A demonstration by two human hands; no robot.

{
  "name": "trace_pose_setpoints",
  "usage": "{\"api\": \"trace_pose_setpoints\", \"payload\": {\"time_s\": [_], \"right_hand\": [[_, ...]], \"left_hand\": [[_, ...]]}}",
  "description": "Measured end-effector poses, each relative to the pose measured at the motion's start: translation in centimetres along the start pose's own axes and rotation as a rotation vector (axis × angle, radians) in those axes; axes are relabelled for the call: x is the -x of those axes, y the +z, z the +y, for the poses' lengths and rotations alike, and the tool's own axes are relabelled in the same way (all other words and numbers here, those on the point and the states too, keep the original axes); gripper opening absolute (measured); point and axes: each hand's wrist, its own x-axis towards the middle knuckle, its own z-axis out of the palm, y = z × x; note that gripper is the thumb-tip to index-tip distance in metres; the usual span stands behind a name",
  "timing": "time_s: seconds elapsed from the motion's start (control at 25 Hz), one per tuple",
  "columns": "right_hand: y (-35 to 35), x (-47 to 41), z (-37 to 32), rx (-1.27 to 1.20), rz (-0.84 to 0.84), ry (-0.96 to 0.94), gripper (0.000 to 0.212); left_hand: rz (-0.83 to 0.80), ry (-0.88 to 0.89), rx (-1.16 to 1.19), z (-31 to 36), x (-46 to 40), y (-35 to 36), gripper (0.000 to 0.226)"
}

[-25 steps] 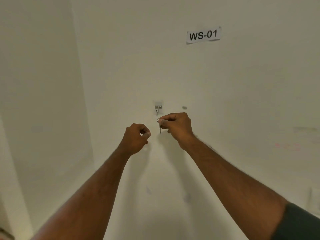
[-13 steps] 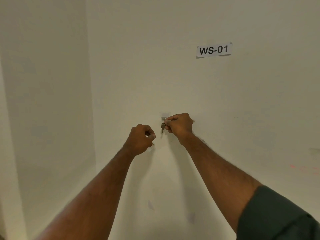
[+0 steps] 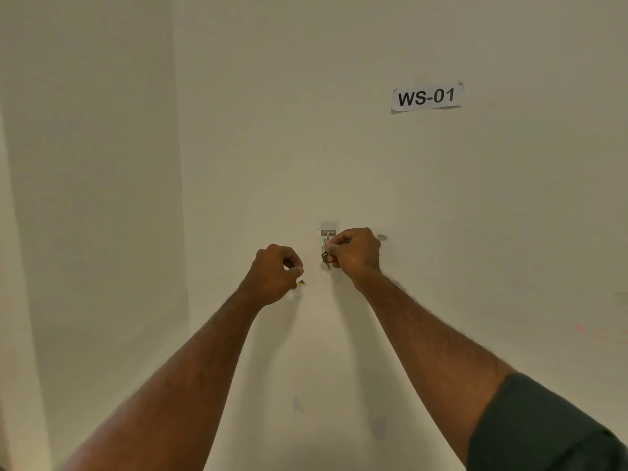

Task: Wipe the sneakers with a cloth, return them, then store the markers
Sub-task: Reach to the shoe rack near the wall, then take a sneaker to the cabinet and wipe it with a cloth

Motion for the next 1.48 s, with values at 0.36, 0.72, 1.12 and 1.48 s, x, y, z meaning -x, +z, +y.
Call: {"api": "trace_pose_setpoints", "payload": {"time_s": [0.36, 0.72, 1.12, 1.48], "right_hand": [[-1.2, 2.3, 2.4, 0.225, -0.008, -0.078, 0.012], [-8.1, 13.2, 8.7, 0.464, -0.081, -0.049, 0.009], [-20.4, 30.4, 16.2, 0.658, 0.003, 0.288, 0.009], [-31.1, 44.6, 24.5, 0.725, -0.005, 0.601, 0.009]], "left_hand": [[-0.031, 0.004, 0.026, -0.6, 2.1, 1.1, 0.007], [-0.164, -0.024, 0.066, 0.7, 9.7, 4.4, 0.006], [-0.486, -0.039, 0.270, 4.0, 23.3, 16.9, 0.004], [-0.770, -0.140, 0.314, 7.7, 36.5, 28.4, 0.004]]}}
